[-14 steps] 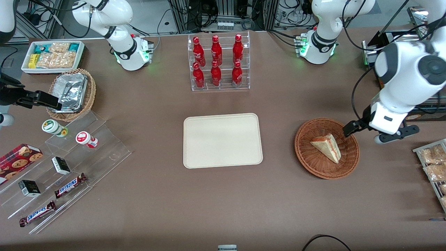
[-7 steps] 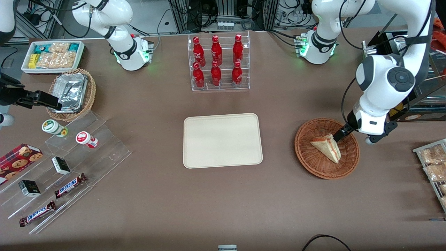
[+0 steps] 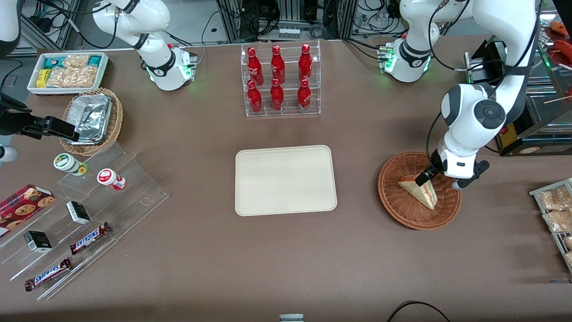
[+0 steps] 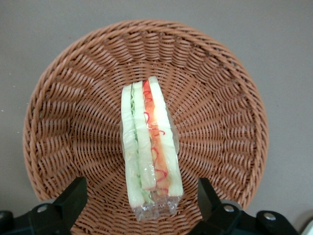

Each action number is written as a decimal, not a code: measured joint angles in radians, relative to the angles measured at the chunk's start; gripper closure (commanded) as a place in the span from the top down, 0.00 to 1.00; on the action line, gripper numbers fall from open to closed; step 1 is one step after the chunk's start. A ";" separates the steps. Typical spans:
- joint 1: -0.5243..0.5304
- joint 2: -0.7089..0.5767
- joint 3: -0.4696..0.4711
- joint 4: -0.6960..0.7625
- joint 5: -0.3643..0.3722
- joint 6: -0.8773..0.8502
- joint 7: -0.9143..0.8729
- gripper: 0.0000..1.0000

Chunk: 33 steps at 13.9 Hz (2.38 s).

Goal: Place sandwich from basket to tray
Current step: 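Close the left gripper on the wrapped sandwich and lift it, then carry the sandwich with the left gripper over the cream tray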

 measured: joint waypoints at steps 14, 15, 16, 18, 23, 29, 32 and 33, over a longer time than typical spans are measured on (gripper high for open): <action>0.000 0.081 0.000 0.071 0.000 0.001 -0.005 0.00; 0.000 0.069 0.000 0.115 0.004 -0.085 -0.005 0.00; 0.000 0.051 0.000 0.167 0.018 -0.185 -0.004 0.00; -0.001 0.017 -0.022 0.279 0.050 -0.382 -0.004 0.00; -0.009 0.009 -0.205 0.512 0.058 -0.659 -0.015 0.00; -0.047 0.075 -0.436 0.581 0.137 -0.660 -0.118 0.00; -0.183 0.187 -0.458 0.647 0.226 -0.660 -0.229 0.00; -0.230 0.234 -0.459 0.671 0.255 -0.659 -0.268 0.00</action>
